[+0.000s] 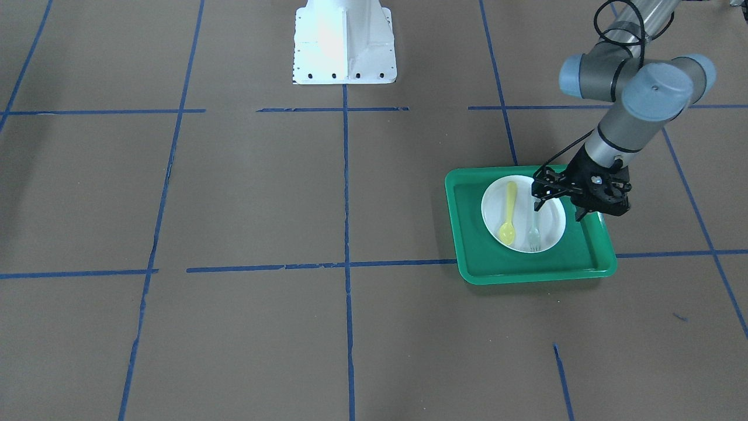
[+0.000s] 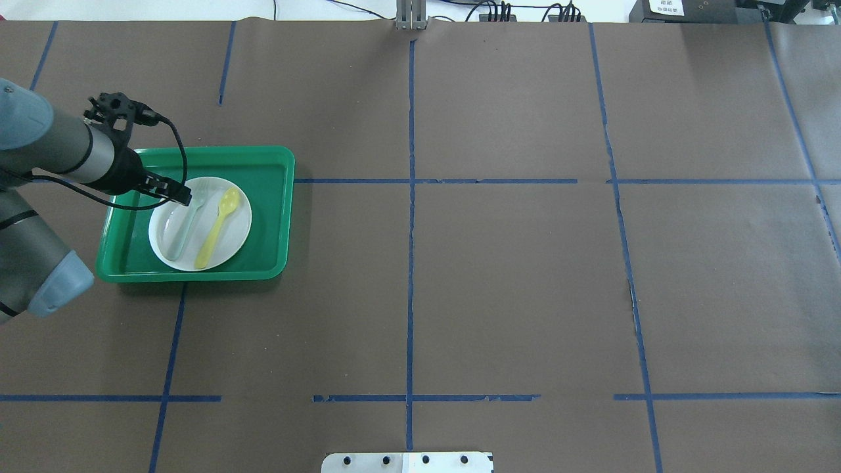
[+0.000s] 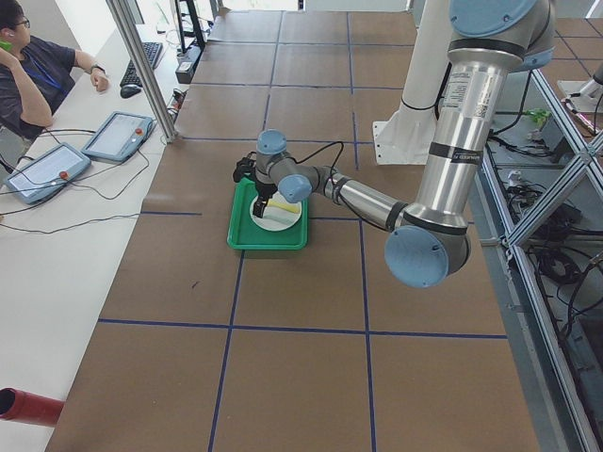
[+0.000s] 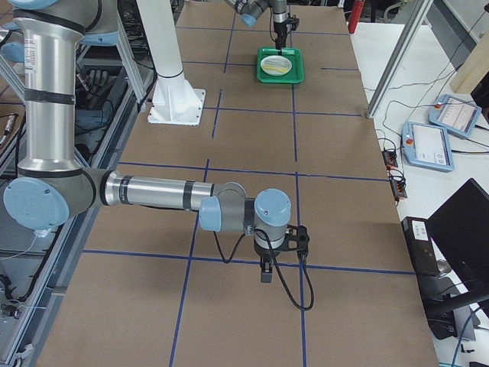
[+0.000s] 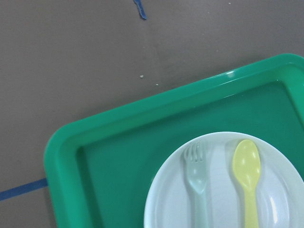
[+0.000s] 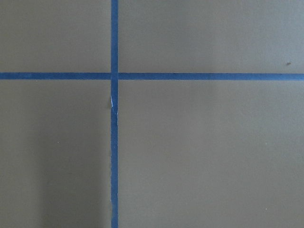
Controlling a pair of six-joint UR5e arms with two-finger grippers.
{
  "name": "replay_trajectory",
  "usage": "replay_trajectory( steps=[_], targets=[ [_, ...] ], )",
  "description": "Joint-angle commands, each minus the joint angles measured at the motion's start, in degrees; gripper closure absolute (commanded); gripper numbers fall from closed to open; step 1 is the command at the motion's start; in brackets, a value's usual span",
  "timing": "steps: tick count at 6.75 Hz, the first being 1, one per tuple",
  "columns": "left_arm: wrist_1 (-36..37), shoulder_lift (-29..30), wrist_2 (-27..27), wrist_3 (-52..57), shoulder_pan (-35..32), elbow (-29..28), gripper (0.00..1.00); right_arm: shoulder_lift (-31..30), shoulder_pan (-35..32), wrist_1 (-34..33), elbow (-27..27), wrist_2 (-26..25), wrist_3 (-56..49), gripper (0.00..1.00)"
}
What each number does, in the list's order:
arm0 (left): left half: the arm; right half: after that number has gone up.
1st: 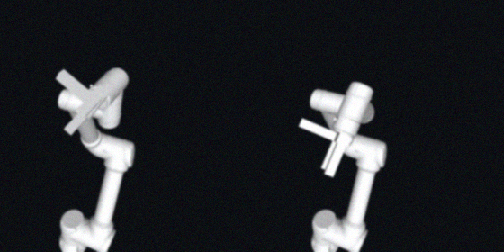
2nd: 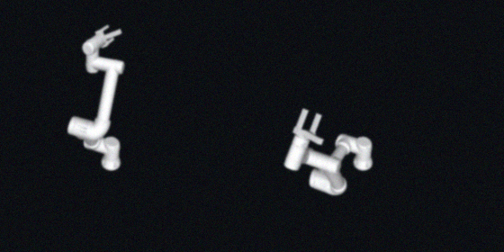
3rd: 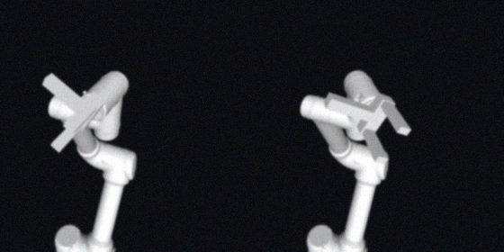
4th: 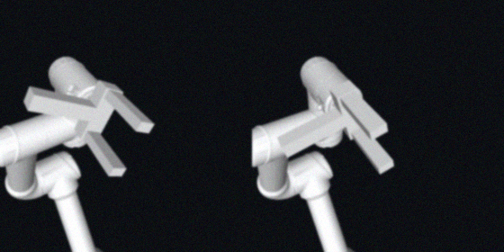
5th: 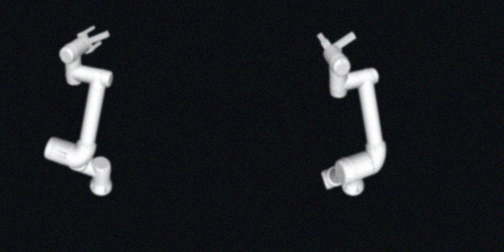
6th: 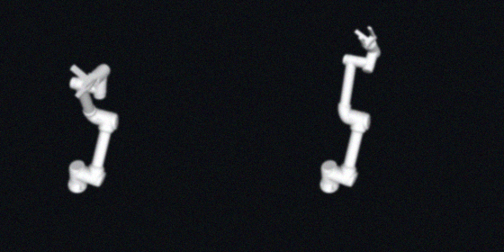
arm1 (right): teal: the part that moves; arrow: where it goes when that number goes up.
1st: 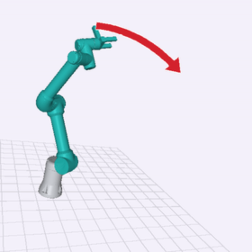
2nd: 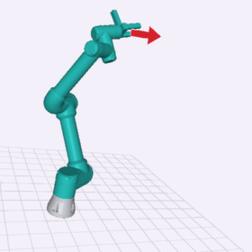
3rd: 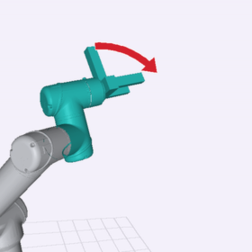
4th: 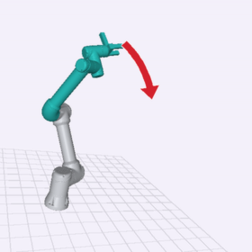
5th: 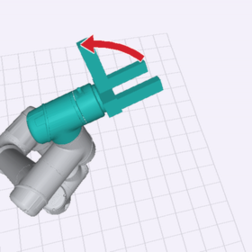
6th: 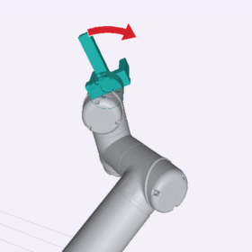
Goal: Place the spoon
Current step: 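Move the left gripper over the yellow spoon on the white plate, then lower the left gripper and close it on the yellow spoon handle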
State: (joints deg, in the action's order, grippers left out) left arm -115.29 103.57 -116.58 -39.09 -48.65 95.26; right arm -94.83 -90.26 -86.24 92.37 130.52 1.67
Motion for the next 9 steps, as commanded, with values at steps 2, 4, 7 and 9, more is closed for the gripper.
replay_trajectory(
  steps=[2, 4, 7, 9],
  targets=[
    [0.1, 1.5, 1.0, -0.9, 3.6, -1.0, 0.22, 0.0, 0.0, -0.1, 0.0, 0.0, 0.0, 0.0],
    [0.1, 2.0, 1.0, -0.8, 5.1, -1.7, 0.22, 0.1, 0.0, 0.0, 0.0, 0.0, 0.0, 0.0],
    [0.1, 2.2, 0.9, -0.7, 5.8, -2.3, 0.42, 0.0, 0.0, 0.0, 0.0, 0.0, 0.0, 0.0],
    [0.1, 2.9, 1.0, -0.7, 5.9, -2.8, 0.45, 0.1, 0.0, 0.0, 0.0, 0.0, 0.0, 0.0]
  ],
)
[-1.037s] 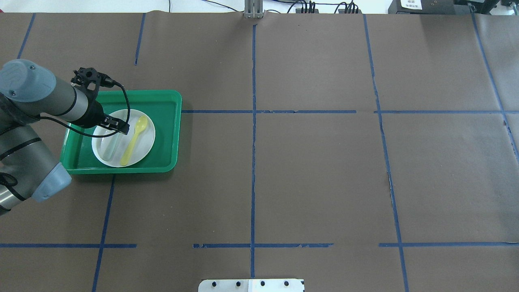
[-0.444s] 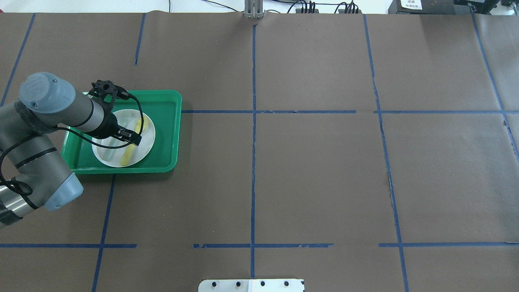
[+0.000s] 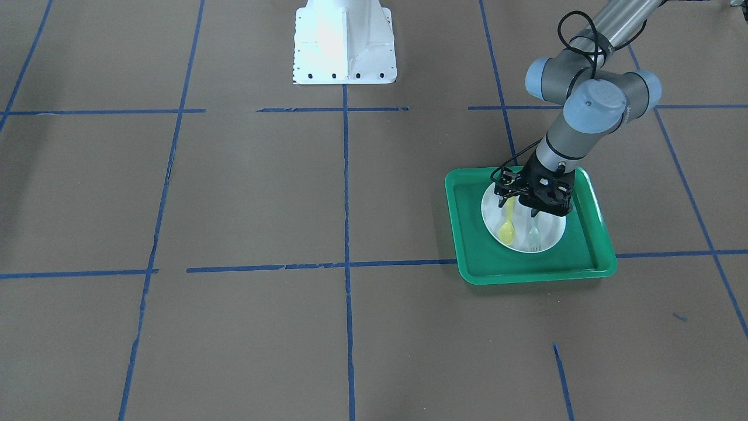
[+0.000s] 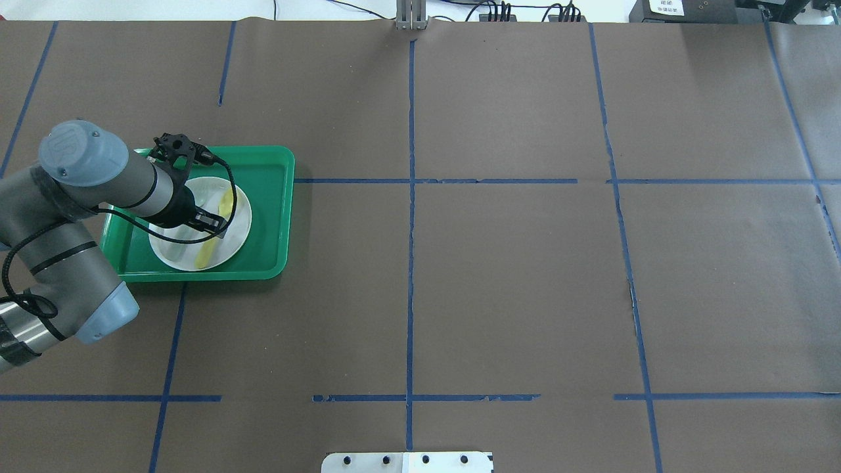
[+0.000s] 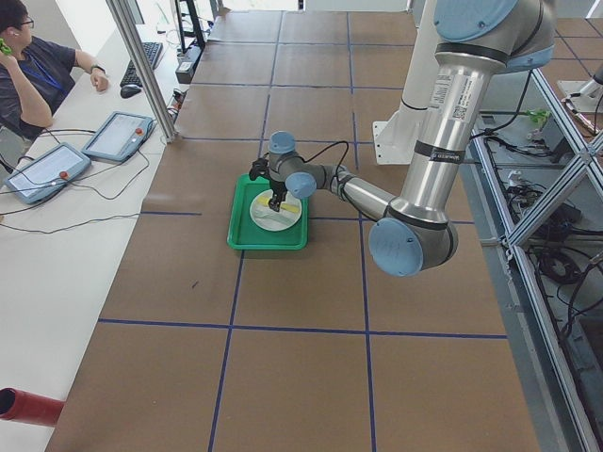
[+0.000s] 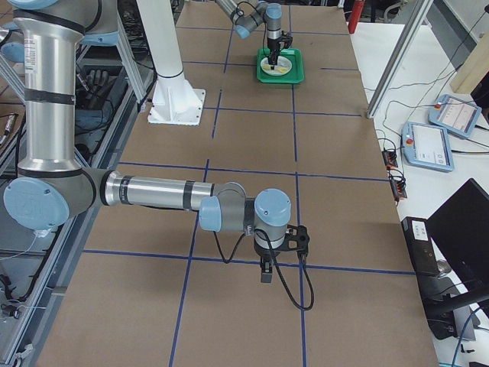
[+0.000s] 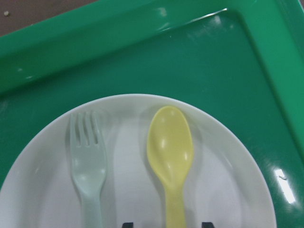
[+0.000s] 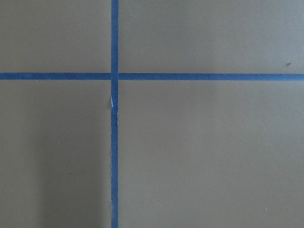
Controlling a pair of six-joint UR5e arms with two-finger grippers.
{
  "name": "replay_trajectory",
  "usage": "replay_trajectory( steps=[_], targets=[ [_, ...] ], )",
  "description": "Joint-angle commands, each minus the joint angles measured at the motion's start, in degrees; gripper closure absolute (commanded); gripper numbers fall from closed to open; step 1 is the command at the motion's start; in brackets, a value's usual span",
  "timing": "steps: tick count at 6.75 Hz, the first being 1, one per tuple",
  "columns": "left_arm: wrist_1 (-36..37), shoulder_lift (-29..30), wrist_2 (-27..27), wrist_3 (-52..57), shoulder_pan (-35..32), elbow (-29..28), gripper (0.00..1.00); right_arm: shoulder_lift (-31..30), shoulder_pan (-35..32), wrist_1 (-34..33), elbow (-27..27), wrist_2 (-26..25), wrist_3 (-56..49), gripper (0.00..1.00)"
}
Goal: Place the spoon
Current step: 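Lower the left gripper and close it on the yellow spoon handle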
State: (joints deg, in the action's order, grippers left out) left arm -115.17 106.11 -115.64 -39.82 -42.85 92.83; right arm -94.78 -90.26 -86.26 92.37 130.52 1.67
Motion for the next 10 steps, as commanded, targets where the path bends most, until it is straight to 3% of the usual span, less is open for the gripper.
replay_trajectory(
  steps=[1, 3, 4, 7, 9, 10],
  targets=[
    [0.1, 0.9, 0.1, 0.0, 0.1, -1.2, 0.45, 0.0, 0.0, 0.0, 0.0, 0.0, 0.0, 0.0],
    [0.0, 0.9, 0.0, 0.2, 0.1, -1.8, 0.46, 0.0, 0.0, 0.0, 0.0, 0.0, 0.0, 0.0],
    [-0.1, 0.9, -0.2, 0.2, 0.1, -1.7, 0.67, 0.0, 0.0, 0.0, 0.0, 0.0, 0.0, 0.0],
    [0.2, 1.1, -0.6, -0.1, 0.1, -0.9, 1.0, 0.0, 0.0, 0.0, 0.0, 0.0, 0.0, 0.0],
    [0.6, 0.8, -1.8, -2.3, -0.7, 1.3, 1.0, 0.0, 0.0, 0.0, 0.0, 0.0, 0.0, 0.0],
    [3.5, 0.9, -1.9, -8.6, -2.5, 1.7, 1.0, 0.0, 0.0, 0.0, 0.0, 0.0, 0.0, 0.0]
  ],
)
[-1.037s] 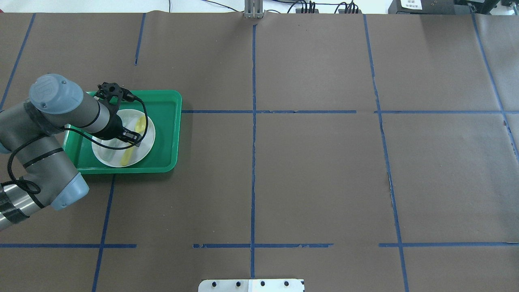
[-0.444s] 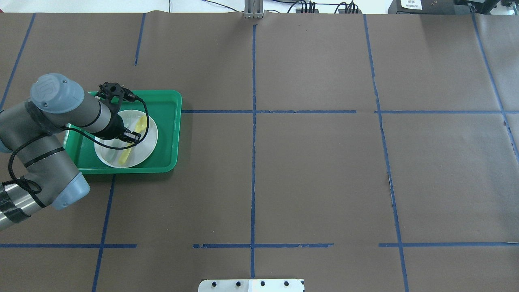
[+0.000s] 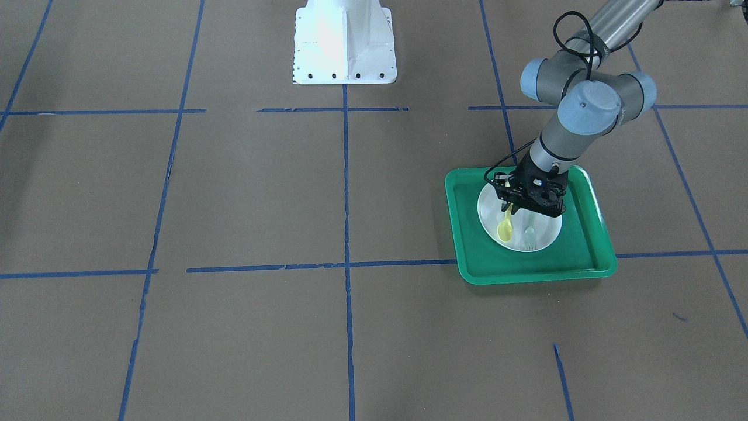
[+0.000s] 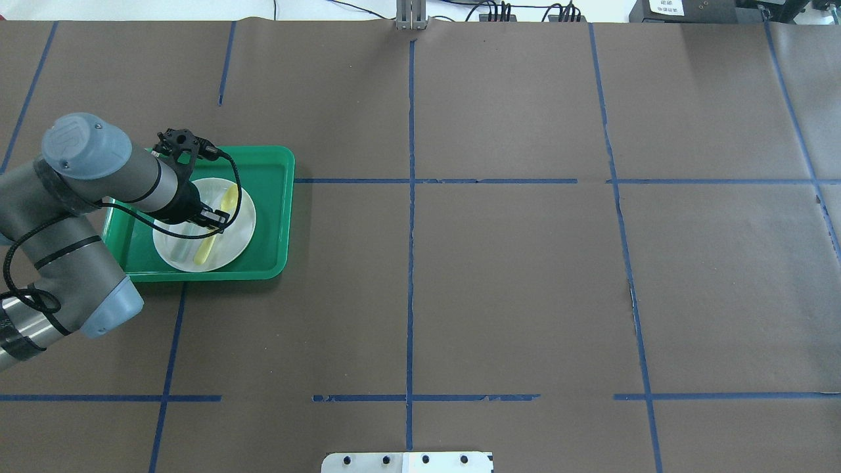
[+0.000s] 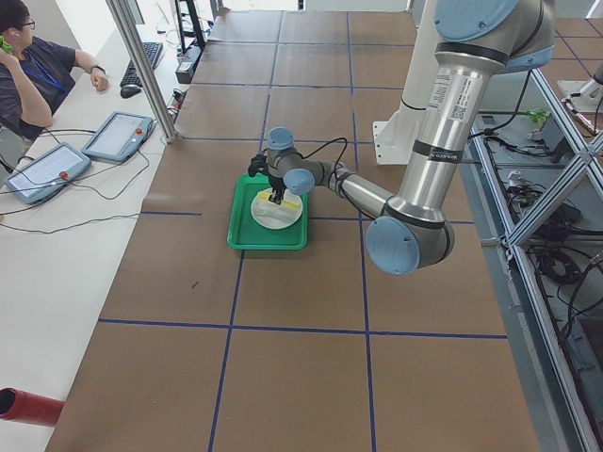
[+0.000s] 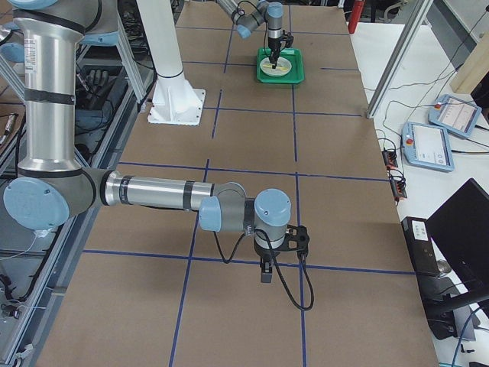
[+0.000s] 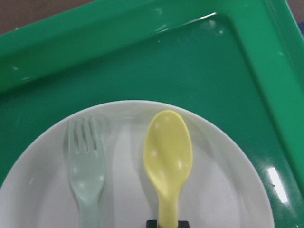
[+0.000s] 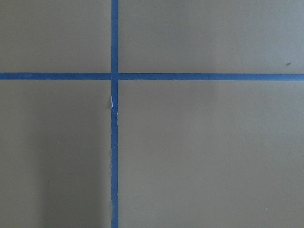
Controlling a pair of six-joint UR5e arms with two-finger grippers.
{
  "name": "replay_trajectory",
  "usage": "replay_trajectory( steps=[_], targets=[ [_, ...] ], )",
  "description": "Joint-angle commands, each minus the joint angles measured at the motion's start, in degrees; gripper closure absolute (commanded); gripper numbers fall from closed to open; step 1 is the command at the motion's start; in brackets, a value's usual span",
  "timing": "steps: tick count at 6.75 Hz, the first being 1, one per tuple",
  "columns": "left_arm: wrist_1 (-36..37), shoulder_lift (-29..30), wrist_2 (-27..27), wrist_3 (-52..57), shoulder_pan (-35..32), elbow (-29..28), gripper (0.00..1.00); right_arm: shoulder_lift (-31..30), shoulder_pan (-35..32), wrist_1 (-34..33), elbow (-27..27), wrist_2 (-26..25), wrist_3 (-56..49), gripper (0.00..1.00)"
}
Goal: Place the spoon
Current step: 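Lift the yellow spoon and carry it off the plate toward the tray edge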
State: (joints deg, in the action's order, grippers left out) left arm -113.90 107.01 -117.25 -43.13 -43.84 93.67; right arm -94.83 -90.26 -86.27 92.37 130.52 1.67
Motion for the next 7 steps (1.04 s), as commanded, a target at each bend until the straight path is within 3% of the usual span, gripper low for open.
replay_trajectory(
  steps=[1, 4, 7],
  targets=[
    [7.0, 2.3, -0.2, -11.6, -1.8, 1.1, 1.0, 0.0, 0.0, 0.0, 0.0, 0.0, 0.0, 0.0],
    [7.8, 11.3, -0.1, -21.5, -1.1, -4.0, 1.0, 0.0, 0.0, 0.0, 0.0, 0.0, 0.0, 0.0],
    [7.1, 12.5, 0.2, -25.2, 1.6, -6.4, 1.0, 0.0, 0.0, 0.0, 0.0, 0.0, 0.0, 0.0]
  ],
)
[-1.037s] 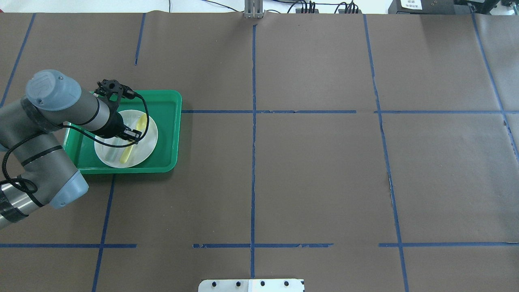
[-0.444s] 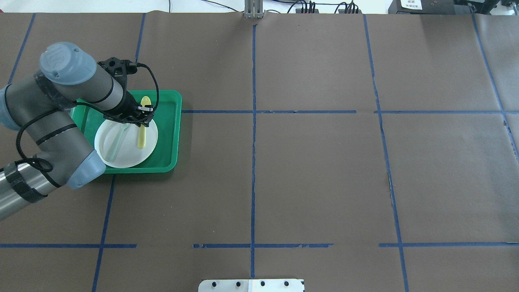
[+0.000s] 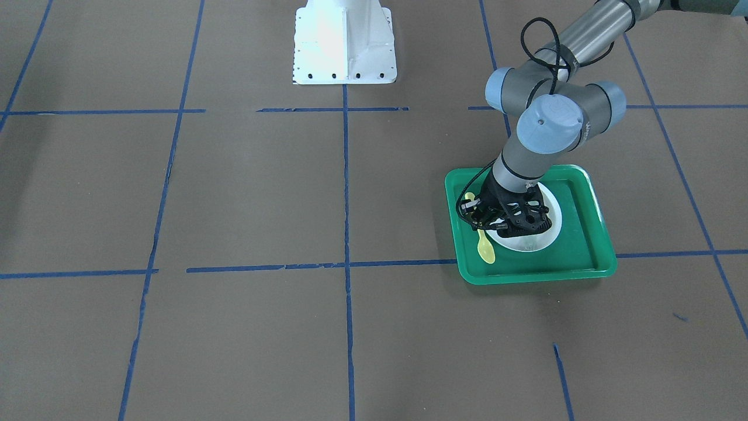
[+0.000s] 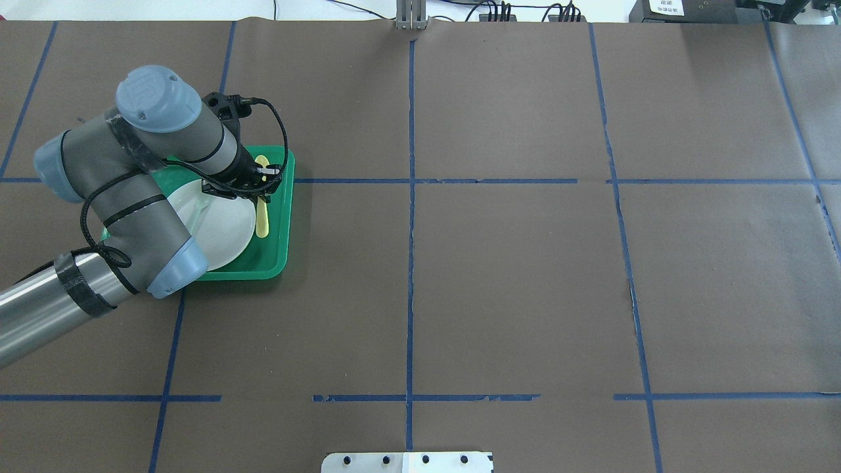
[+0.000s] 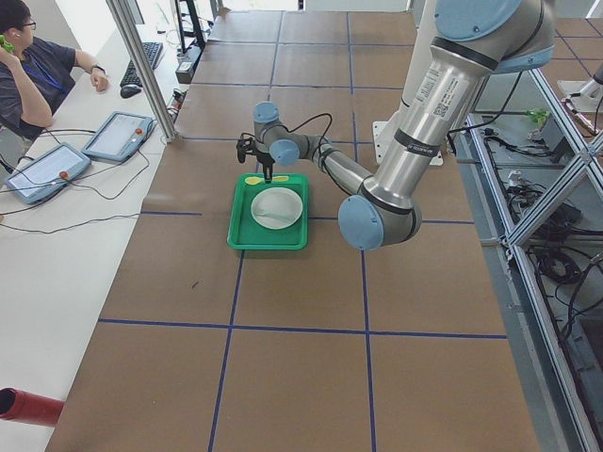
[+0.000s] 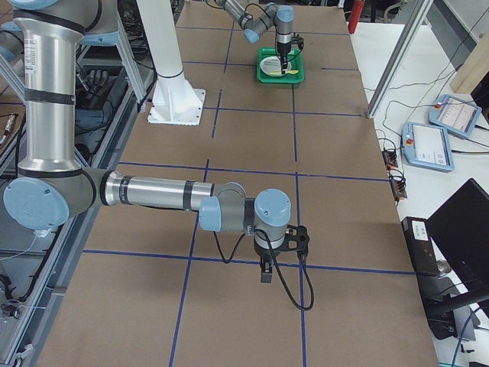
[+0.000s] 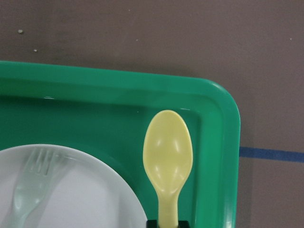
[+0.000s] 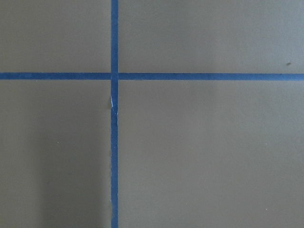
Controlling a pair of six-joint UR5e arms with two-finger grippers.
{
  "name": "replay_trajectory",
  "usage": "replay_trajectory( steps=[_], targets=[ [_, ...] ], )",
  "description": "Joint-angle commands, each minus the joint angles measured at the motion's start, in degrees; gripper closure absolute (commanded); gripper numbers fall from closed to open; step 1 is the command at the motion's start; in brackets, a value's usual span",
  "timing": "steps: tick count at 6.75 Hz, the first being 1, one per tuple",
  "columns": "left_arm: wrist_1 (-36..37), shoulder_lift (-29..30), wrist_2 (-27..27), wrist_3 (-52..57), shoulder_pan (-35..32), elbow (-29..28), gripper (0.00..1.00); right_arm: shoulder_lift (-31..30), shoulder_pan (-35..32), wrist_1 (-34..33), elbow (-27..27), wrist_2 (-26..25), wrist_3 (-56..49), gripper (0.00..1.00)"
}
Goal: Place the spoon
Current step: 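Lift the yellow spoon and carry it off the plate toward the tray edge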
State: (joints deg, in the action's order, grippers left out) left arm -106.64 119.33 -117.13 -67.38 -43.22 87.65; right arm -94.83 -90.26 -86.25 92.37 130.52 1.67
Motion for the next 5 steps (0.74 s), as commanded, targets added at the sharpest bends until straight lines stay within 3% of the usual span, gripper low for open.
replay_trajectory(
  steps=[1, 3, 5],
  targets=[
    [-0.1, 0.2, 0.1, -1.0, 1.7, -1.0, 0.97, 0.0, 0.0, 0.0, 0.0, 0.0, 0.0, 0.0],
    [-0.1, 0.1, 0.2, -0.7, 2.0, -1.1, 0.84, 0.0, 0.0, 0.0, 0.0, 0.0, 0.1, 0.0],
    [-0.1, 0.1, 0.2, -0.2, 2.0, -0.9, 0.59, 0.0, 0.0, 0.0, 0.0, 0.0, 0.0, 0.0]
  ],
)
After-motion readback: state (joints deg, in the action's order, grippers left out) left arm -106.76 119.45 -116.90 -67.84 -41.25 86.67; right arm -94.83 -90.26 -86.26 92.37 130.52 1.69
